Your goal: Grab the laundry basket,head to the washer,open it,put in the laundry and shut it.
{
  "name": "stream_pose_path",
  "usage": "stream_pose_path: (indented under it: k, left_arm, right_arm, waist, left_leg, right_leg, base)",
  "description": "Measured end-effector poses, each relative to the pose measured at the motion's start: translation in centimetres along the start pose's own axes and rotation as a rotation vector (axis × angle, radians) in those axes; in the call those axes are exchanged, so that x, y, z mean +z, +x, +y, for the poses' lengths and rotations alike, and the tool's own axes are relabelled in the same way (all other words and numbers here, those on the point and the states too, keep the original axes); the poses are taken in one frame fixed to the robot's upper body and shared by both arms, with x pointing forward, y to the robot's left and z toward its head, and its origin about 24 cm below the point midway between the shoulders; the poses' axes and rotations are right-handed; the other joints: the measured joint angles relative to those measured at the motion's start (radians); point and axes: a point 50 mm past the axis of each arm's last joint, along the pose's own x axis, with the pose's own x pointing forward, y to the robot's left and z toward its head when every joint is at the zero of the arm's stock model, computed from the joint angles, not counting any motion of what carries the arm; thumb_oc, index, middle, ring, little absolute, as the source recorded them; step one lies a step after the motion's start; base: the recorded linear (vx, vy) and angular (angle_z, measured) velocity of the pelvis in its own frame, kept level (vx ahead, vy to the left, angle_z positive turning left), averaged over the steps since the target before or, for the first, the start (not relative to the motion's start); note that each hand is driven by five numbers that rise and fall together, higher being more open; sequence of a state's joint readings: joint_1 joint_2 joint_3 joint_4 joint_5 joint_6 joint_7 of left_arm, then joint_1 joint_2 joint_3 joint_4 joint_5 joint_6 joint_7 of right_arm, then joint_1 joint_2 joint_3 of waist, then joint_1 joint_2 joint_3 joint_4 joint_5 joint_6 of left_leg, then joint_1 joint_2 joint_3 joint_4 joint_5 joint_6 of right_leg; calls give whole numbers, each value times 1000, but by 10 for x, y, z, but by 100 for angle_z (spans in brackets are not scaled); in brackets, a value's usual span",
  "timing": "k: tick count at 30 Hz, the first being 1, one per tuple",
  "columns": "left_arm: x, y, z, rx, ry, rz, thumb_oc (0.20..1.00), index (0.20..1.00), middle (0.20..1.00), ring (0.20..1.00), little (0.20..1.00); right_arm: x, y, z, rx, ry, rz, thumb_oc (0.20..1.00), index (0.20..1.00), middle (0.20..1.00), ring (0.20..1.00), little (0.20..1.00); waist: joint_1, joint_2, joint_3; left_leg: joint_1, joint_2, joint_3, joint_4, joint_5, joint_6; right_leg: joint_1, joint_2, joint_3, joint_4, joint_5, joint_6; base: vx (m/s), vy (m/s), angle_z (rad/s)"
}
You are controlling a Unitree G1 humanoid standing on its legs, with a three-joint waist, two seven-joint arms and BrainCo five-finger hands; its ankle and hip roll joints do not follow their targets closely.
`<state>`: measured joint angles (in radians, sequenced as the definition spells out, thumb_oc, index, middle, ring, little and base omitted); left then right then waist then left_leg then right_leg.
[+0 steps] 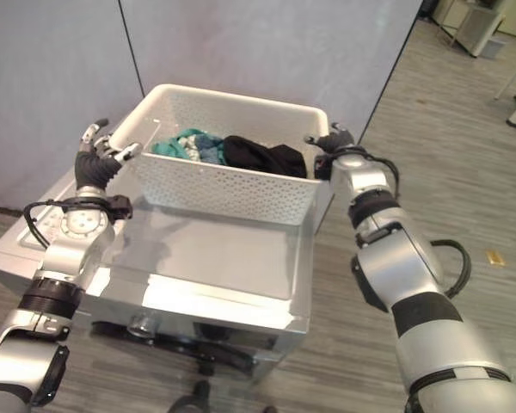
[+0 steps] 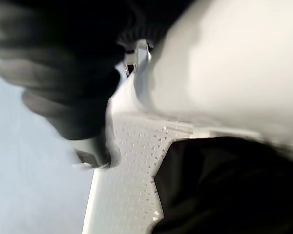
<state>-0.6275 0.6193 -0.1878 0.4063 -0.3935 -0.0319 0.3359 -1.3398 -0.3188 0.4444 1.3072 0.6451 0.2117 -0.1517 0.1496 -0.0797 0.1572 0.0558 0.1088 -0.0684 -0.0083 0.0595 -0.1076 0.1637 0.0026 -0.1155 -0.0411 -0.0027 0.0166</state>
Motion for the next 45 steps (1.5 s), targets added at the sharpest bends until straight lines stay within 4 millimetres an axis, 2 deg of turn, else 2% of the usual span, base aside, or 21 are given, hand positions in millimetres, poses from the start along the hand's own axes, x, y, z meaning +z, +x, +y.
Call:
stream_pose_path:
  k: [3, 8, 13, 17, 18, 22, 24, 29, 30, 31, 32, 33, 34, 37, 38, 40, 41, 42, 43, 44, 45]
  left_arm:
    - [-14, 2, -11, -32, 51, 70, 1000, 1000, 1000, 1000, 1000]
    - [-14, 9, -19, -56, 98, 97, 1000, 1000, 1000, 1000, 1000]
    - [-14, 11, -22, -70, 103, 102, 1000, 1000, 1000, 1000, 1000]
    - [-13, 11, -26, -99, 107, 97, 1000, 1000, 1000, 1000, 1000]
    - [-11, 12, -28, -114, 117, 93, 1000, 1000, 1000, 1000, 1000]
    - [-8, 17, -28, -108, 118, 96, 1000, 1000, 1000, 1000, 1000]
    - [-7, 18, -28, -105, 100, 101, 1000, 1000, 1000, 1000, 1000]
    - [3, 22, -15, -72, 97, 70, 1000, 1000, 1000, 1000, 1000]
    - [11, 25, -4, -46, 109, 43, 1000, 1000, 1000, 1000, 1000]
    - [26, 26, 19, 5, 118, -17, 1000, 1000, 1000, 1000, 1000]
    - [42, 26, 44, 79, 125, -78, 1000, 1000, 1000, 1000, 1000]
    - [53, 14, 75, 131, 173, -145, 1000, 1000, 1000, 1000, 1000]
    - [57, 8, 96, 190, 190, -165, 1000, 1000, 1000, 1000, 1000]
    - [45, -9, 148, 365, 203, -108, 1000, 1000, 1000, 1000, 1000]
    - [26, -28, 175, 424, 252, -29, 1000, 1000, 1000, 1000, 1000]
    - [-6, -64, 205, 494, 294, 103, 1000, 1000, 1000, 1000, 1000]
    - [-26, -89, 221, 530, 323, 200, 1000, 1000, 1000, 1000, 1000]
    - [-55, -122, 236, 598, 313, 345, 1000, 1000, 1000, 1000, 1000]
    - [-70, -137, 239, 635, 287, 413, 1000, 1000, 1000, 1000, 1000]
    - [-76, -149, 241, 647, 270, 428, 1000, 1000, 1000, 1000, 1000]
    - [-77, -150, 240, 648, 269, 432, 1000, 1000, 1000, 1000, 1000]
  right_arm:
    - [-13, 0, 13, 5, -85, 70, 1000, 1000, 1000, 1000, 1000]
    - [-21, 0, 11, 3, -156, 107, 1000, 1000, 1000, 1000, 1000]
    - [-21, 1, 3, 4, -168, 111, 1000, 1000, 1000, 1000, 1000]
    - [-13, 1, -16, -16, -164, 99, 1000, 1000, 1000, 1000, 1000]
    - [-5, 1, -32, -54, -153, 84, 1000, 1000, 1000, 1000, 1000]
    - [31, -5, -59, -126, -119, 2, 1000, 1000, 1000, 1000, 1000]
    - [44, -8, -65, -137, -102, -39, 1000, 1000, 1000, 1000, 1000]
    - [81, -18, -70, -93, 112, -234, 1000, 1000, 1000, 1000, 1000]
    - [91, -23, -74, -68, 185, -319, 1000, 1000, 1000, 1000, 1000]
    - [102, -33, -84, -58, 223, -429, 1000, 1000, 1000, 1000, 1000]
    - [101, -41, -111, -131, 237, -485, 1000, 1000, 1000, 1000, 1000]
    - [97, -54, -130, -146, 230, -562, 1000, 1000, 1000, 1000, 1000]
    - [88, -61, -147, -186, 212, -589, 1000, 1000, 1000, 1000, 1000]
    - [46, -69, -201, -385, 167, -482, 1000, 1000, 1000, 1000, 1000]
    - [13, -78, -232, -488, 147, -394, 1000, 1000, 1000, 1000, 1000]
    - [-32, -89, -254, -560, 167, -296, 1000, 1000, 1000, 1000, 1000]
    - [-61, -99, -267, -598, 170, -231, 1000, 1000, 1000, 1000, 1000]
    - [-103, -115, -283, -668, 164, -94, 1000, 1000, 1000, 1000, 1000]
    - [-124, -120, -284, -678, 172, -27, 1000, 1000, 1000, 1000, 1000]
    - [-135, -124, -279, -657, 202, -42, 1000, 1000, 1000, 1000, 1000]
    - [-136, -124, -278, -654, 204, -43, 1000, 1000, 1000, 1000, 1000]
  waist:
    - [15, -4, -38]
    - [31, -10, -59]
    - [31, -14, -62]
    - [28, -14, -64]
    - [28, -13, -64]
    - [14, -10, -65]
    - [5, -9, -64]
    - [-29, -1, -62]
    - [-36, 0, -61]
    - [-51, 0, -62]
    - [-70, 2, -61]
    - [-84, -1, -63]
    - [-87, 2, -62]
    - [-85, 25, -72]
    - [-91, 46, -77]
    - [-103, 64, -75]
    - [-102, 74, -73]
    - [-102, 88, -74]
    - [-106, 94, -75]
    - [-103, 96, -78]
    - [-105, 96, -78]
  left_leg:
    - [8, -4, 0, -1, -5, 8]
    - [8, -5, -5, -1, -5, 8]
    - [0, -8, -14, 3, -5, 8]
    - [-17, -10, -29, 4, -3, 10]
    - [-21, -11, -31, 4, -1, 11]
    - [-19, -13, -29, 4, 0, 12]
    - [-12, -14, -28, 1, 0, 13]
    - [8, -13, -20, -9, 1, 14]
    - [18, -11, -4, -20, 4, 15]
    - [16, -9, 1, -34, 6, 16]
    - [23, -11, 11, -48, 15, 18]
    - [26, -11, 21, -62, 16, 20]
    - [36, -13, 26, -72, 17, 21]
    - [54, -16, 49, -81, 13, 28]
    - [49, -16, 55, -81, 12, 29]
    - [49, -14, 66, -82, 10, 31]
    - [50, -13, 77, -82, 8, 32]
    - [50, -12, 79, -82, 5, 35]
    - [54, -12, 80, -82, 5, 34]
    - [54, -10, 82, -82, 3, 32]
    - [54, -10, 82, -82, 3, 32]
  right_leg:
    - [17, -3, -1, -18, 6, 2]
    - [24, -3, -6, -24, 7, 2]
    - [25, -4, -14, -30, 9, 2]
    - [14, -4, -28, -30, 9, 2]
    - [12, -5, -29, -30, 9, 3]
    - [12, -7, -30, -29, 9, 3]
    - [18, -8, -30, -31, 9, 4]
    - [26, -9, -23, -30, 7, 5]
    - [26, -9, -13, -30, 7, 5]
    - [17, -9, -4, -30, 7, 6]
    - [10, -12, 2, -35, 13, 9]
    - [6, -13, 6, -34, 11, 11]
    - [12, -15, 14, -41, 12, 12]
    - [18, -21, 26, -45, 14, 15]
    - [10, -21, 29, -45, 15, 17]
    - [5, -21, 39, -45, 15, 17]
    - [0, -20, 50, -45, 14, 17]
    - [0, -20, 52, -51, 14, 17]
    - [-1, -19, 53, -47, 14, 20]
    - [-2, -19, 53, -54, 7, 27]
    - [-2, -19, 54, -54, 6, 27]
  base:
    - [9, 0, 1]
    - [4, -3, 2]
    - [-8, -29, 6]
    - [-17, -29, 11]
    - [0, 0, 0]
    - [-23, -12, 0]
    - [0, 0, 0]
    - [0, -1, -3]
    - [8, -3, -22]
    - [20, 5, -27]
    - [5, 7, -22]
    - [16, 6, -20]
    - [4, 1, -21]
    - [-2, 2, -19]
    - [-9, 6, -20]
    - [12, 6, -18]
    - [12, 0, -19]
    - [12, -2, -14]
    - [1, 0, -7]
    - [0, 0, 0]
    - [6, -2, -6]
